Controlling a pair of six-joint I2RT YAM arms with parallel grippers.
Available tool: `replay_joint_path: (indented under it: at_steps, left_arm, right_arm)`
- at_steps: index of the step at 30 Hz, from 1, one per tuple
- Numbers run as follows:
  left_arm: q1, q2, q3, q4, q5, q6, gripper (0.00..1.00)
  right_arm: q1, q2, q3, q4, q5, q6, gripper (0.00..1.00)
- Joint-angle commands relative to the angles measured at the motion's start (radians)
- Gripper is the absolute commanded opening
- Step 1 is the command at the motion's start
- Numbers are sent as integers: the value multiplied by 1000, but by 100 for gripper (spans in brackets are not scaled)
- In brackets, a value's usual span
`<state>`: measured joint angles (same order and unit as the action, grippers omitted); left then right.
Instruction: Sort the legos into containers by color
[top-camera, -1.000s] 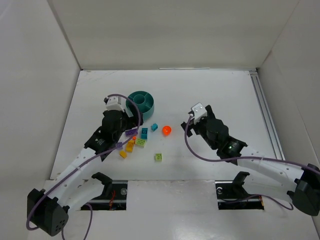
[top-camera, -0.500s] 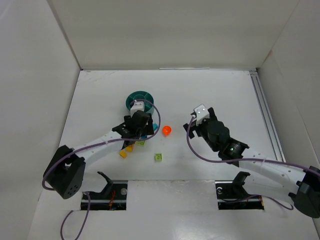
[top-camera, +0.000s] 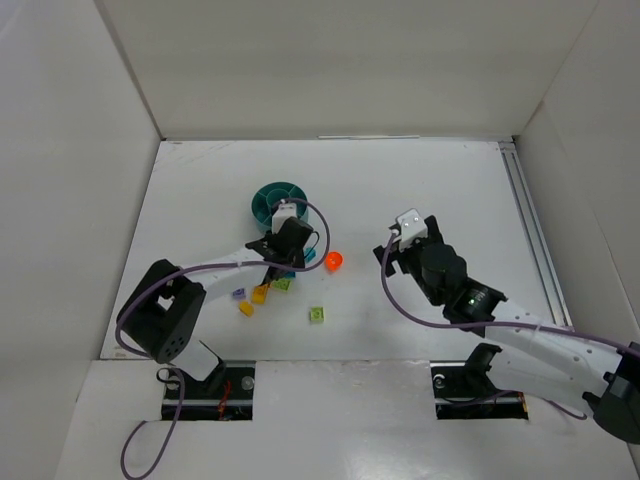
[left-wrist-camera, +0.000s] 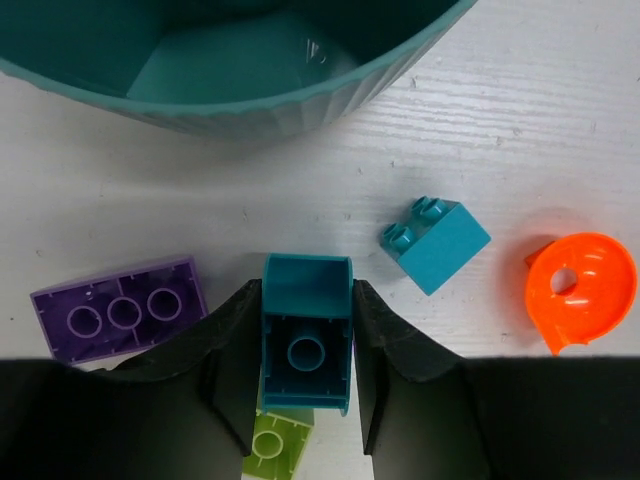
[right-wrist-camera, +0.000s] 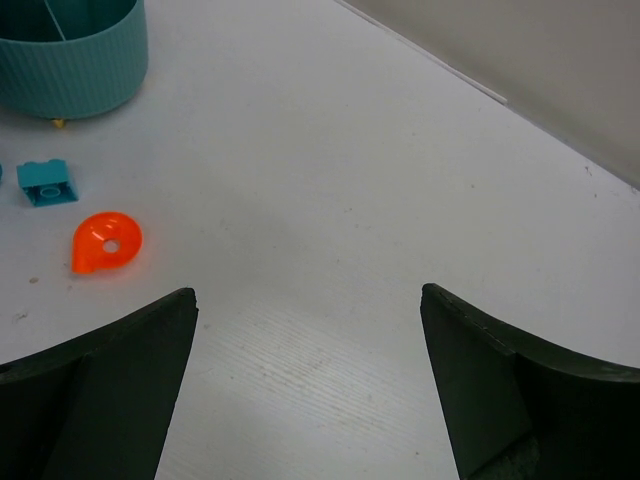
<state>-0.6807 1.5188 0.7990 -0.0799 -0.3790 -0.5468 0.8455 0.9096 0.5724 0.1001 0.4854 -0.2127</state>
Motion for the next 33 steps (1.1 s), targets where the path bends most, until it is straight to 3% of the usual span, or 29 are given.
replay_joint_path:
  at_steps: [1, 6, 13, 17, 28, 33]
  left_arm:
    - [-2, 1, 39, 2, -24, -18, 26]
    - [-22, -58, 39, -33, -55, -38, 15]
    - [-31, -276, 88, -34, -109, -21, 4]
    - [-31, -351, 123, 52, -167, 65, 5]
    - [66, -246, 210, 365, -297, 303, 7]
    - [99, -154, 242, 434, -267, 332, 7]
  right_arm:
    - [6, -32, -16, 4, 33, 13, 97]
    - [6, -32, -16, -5, 42, 13, 97]
    - [6, -32, -16, -5, 33, 13, 97]
    - [6, -44, -28, -5, 34, 4, 97]
    - [6, -64, -29, -5, 93, -17, 98]
    - [6, -64, -10, -5, 123, -28, 98]
